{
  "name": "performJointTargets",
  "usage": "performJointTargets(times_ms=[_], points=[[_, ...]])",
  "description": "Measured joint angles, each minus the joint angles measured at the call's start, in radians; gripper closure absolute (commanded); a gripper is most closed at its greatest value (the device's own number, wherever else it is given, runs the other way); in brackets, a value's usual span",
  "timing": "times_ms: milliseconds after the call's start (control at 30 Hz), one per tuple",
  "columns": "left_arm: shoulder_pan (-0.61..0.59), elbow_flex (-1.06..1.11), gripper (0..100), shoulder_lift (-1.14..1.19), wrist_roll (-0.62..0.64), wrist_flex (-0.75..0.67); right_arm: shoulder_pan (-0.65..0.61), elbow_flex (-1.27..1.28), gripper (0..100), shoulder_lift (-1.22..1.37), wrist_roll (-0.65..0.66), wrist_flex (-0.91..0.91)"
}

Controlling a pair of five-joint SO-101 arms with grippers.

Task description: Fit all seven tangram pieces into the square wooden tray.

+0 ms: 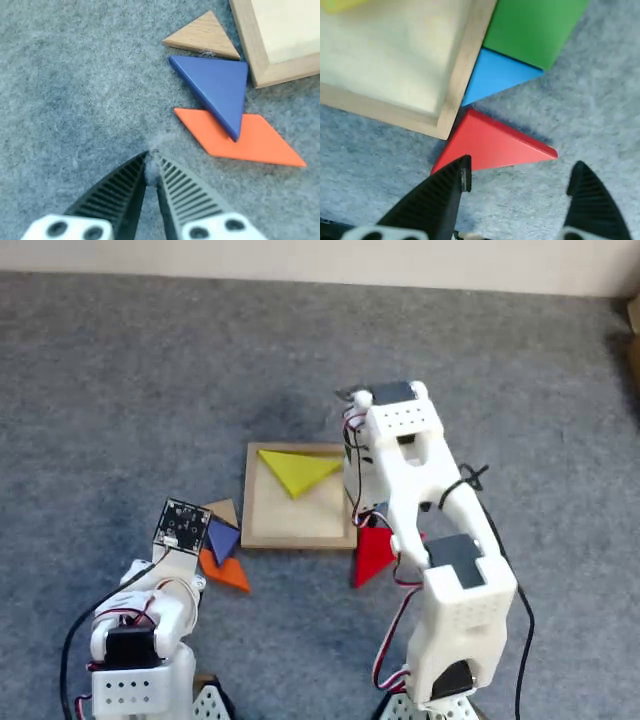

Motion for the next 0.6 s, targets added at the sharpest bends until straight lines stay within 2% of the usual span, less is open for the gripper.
performJointTargets(times_ms=[200,367,533,600], points=[[0.0,0.0,99,0.0,0.0,0.0,-0.009,0.272,72.1,-0.226,0.009,-0.16],[0.0,0.0,99,0.0,0.0,0.0,-0.092,0.569,72.4,-0.402,0.011,-0.37],[0.0,0.0,99,0.0,0.0,0.0,-0.14,0.772,72.4,-0.431,0.015,-0.554],[0.0,0.0,99,0.0,0.0,0.0,-0.141,0.799,72.4,-0.436,0.055,-0.585]])
